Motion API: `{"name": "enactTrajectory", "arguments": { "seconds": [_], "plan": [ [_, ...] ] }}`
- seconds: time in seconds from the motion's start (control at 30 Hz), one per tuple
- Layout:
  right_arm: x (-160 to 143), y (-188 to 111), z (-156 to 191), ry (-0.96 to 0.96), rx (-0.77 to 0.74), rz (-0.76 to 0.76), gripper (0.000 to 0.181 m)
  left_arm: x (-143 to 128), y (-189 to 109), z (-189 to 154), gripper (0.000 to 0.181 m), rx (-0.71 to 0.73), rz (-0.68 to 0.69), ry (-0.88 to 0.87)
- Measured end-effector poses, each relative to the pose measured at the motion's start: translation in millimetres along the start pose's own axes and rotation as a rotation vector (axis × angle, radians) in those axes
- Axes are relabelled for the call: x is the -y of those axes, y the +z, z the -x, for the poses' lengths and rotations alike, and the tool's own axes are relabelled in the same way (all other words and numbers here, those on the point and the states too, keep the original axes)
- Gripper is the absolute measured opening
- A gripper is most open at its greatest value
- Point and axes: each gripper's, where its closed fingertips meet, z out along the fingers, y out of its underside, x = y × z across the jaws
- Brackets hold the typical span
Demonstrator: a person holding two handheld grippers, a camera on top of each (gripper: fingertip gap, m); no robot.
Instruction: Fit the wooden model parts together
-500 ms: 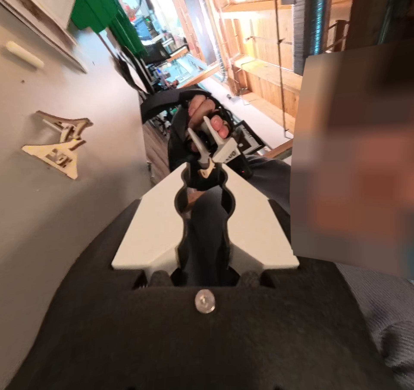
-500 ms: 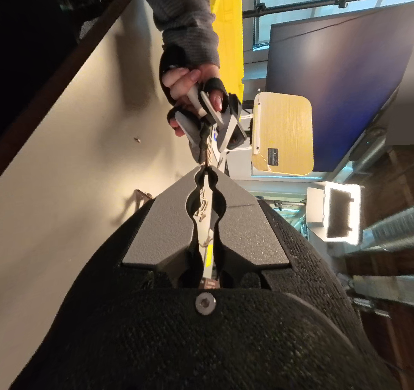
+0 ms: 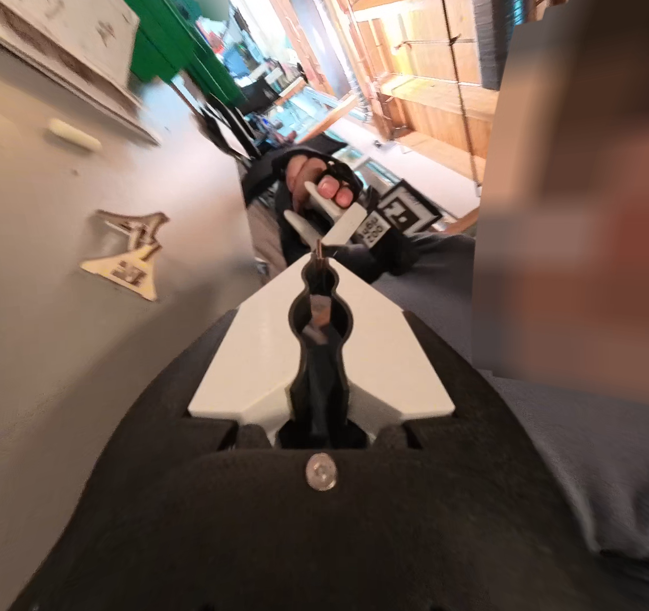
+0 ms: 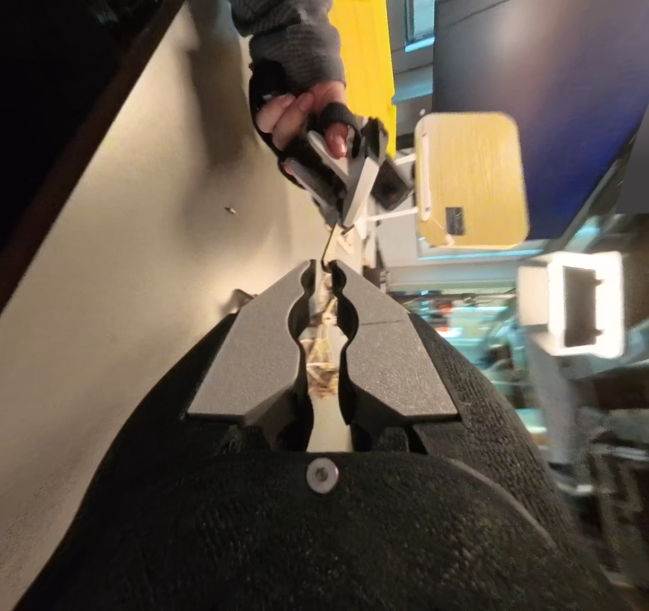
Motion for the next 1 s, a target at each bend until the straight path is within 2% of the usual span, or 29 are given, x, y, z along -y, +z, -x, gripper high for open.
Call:
{"name": "enactTrajectory", "arguments": {
  "seconds": [0.1,0.23,0.27,0.4,0.63,0.7,0.83,1.0],
  "plan": [
    [-23,-2,4,0.294,0.064,-0.024,0.024,9,-10,15,0.002,0.183,-0.007,0.204],
    [-62,-2,21,0.726,0.246,-0.043,0.043,10,-23,34,0.003,0.447,0.116,0.600],
    [-69,-1,24,0.794,0.278,-0.056,0.050,10,-26,39,0.003,0.498,0.157,0.685],
    [-84,3,25,0.881,0.365,-0.149,0.051,6,-26,49,0.002,0.548,0.266,0.910],
    [-95,23,47,1.002,0.639,-0.158,0.068,0,-28,65,0.003,0.578,0.355,1.003],
    [-96,27,48,1.005,0.657,-0.147,0.068,1,-28,66,0.003,0.583,0.355,1.043],
    [-96,28,46,0.996,0.637,-0.152,0.052,-3,-27,73,0.003,0.597,0.416,1.041],
    [-99,32,53,0.981,0.655,-0.096,0.043,-4,-27,77,0.003,0.615,0.438,1.036]
  ]
}}
